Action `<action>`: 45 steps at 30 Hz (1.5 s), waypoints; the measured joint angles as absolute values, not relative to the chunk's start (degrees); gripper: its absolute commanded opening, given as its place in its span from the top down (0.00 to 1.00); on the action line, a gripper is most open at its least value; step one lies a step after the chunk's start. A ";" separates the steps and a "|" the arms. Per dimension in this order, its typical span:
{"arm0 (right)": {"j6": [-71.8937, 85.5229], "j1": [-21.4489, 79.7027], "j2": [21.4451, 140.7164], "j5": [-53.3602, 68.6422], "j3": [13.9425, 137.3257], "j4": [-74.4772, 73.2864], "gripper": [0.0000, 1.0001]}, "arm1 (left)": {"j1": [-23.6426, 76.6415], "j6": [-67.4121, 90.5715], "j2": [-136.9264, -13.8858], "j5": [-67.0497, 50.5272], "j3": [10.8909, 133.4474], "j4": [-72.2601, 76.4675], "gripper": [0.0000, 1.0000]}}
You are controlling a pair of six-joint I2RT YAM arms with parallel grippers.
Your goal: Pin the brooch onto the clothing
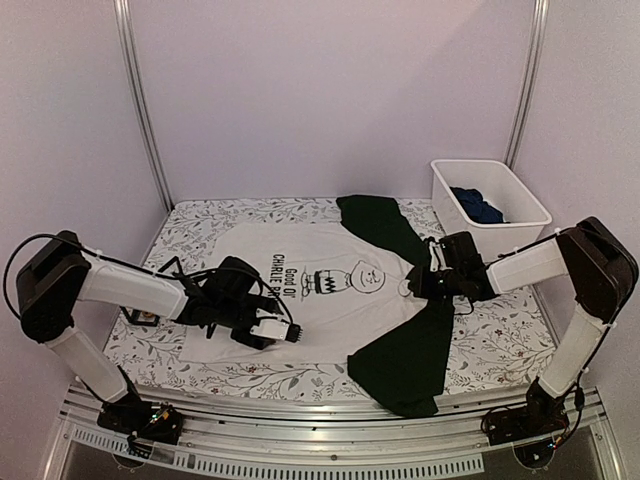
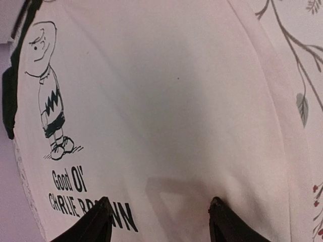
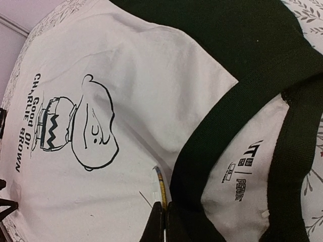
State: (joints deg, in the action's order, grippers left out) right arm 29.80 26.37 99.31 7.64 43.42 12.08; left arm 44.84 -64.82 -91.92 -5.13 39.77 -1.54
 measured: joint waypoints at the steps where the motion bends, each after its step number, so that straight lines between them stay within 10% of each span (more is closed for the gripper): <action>1: 29.36 26.35 99.29 7.84 43.66 11.70 1.00 | 44.84 -64.86 -91.72 -5.32 39.70 -1.80 0.34; 26: 15.40 29.65 92.71 16.82 43.09 24.29 1.00 | 54.96 -5.21 -123.90 -7.38 77.41 8.99 0.23; 39: 14.72 28.10 94.26 19.77 41.32 26.44 1.00 | 55.00 -4.82 -128.27 -2.28 82.13 1.26 0.45; 45: 14.94 28.03 94.50 20.14 40.80 27.14 1.00 | 55.02 -5.52 -128.75 -3.51 83.44 -0.38 0.93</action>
